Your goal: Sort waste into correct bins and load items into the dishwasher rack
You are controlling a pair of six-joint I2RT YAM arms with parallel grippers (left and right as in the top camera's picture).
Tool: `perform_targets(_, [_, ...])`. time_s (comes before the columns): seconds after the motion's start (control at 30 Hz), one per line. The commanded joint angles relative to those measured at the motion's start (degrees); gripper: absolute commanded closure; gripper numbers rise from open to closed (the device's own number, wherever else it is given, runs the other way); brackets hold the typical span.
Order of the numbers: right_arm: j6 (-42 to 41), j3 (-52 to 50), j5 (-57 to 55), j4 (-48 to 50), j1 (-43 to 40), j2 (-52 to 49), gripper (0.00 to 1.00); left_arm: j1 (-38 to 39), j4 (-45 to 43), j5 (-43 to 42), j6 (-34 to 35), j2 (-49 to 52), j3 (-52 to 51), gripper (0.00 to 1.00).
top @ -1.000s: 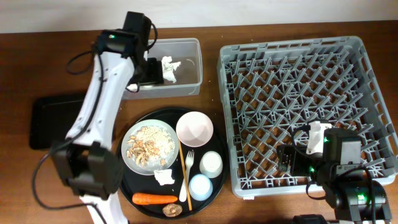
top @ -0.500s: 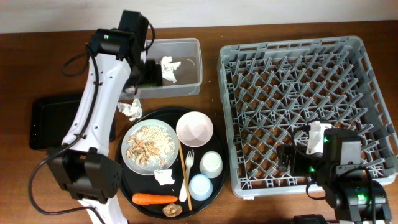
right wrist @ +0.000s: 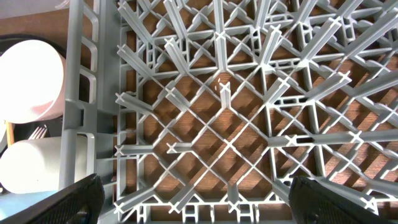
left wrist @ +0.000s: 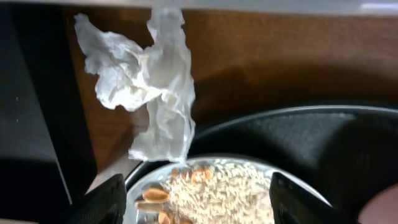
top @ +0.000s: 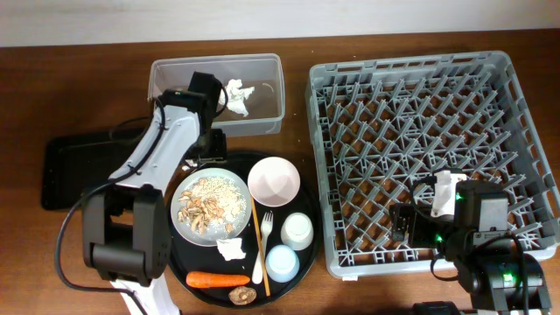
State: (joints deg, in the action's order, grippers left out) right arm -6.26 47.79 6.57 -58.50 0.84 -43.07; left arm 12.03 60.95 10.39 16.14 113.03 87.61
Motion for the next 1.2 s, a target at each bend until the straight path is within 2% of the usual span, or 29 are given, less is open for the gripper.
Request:
perform_targets(0.0, [-0.22,0.63,0.33,0.17,0.28,0.20,0.02,-0.11,-3.32,2.93,1.20,-0.24,-3.17,0.27])
perform_targets(0.07, [-0.22,0.63,0.33,0.17,0.28,0.20,0.02,-0.11,-4.17,2.97,1.25,-0.24,-3.37,0.27])
perform_targets(0.13, [-0.22,0.63,0.33,0.15,0.28,0.20,0.02,-0.11,-4.50,4.96,4.24,-0.24,-3.63,0.27])
perform_targets(0.63, [-0.22,0.63,0.31,0.17,0.28,0.20,0.02,-2.97,-14.29,5.95,4.22,-0.24,-10.95,0.28])
perform_targets(0.7, [-0.22,0.63,0.31,0.15,0.28,0.20,0.02,-3.21,-15.72,5.92,4.22,-0.24,-12.33,0.34])
perform_targets(0.8, [-0.22,0.63,0.31,0.15,0.28,0.20,0.02,-3.21,-17.00,5.92,4.20,-0.24,-12.87,0.48])
perform_targets(0.9, [-0.22,0.63,0.31,0.15,0.28,0.20,0.02,-3.21,-16.96,5.46,4.20,-0.24,-12.87,0.58])
perform_targets(1.0, [-0.22,0.63,0.31,0.17,0.28,0.20,0.02,-3.21,-16.81,5.46,4.20,-0.24,-12.87,0.79])
perform_targets(1.07, [-0.22,0.63,0.31,0.17,0.28,0.20,0.02,-3.21,-16.76,5.44,4.20,-0.24,-12.87,1.00])
perform_targets(1.17, [-0.22,0.63,0.31,0.15,0.28,0.20,0.02,-3.21,-16.35,5.49,4.15,-0.37,-12.76,0.99])
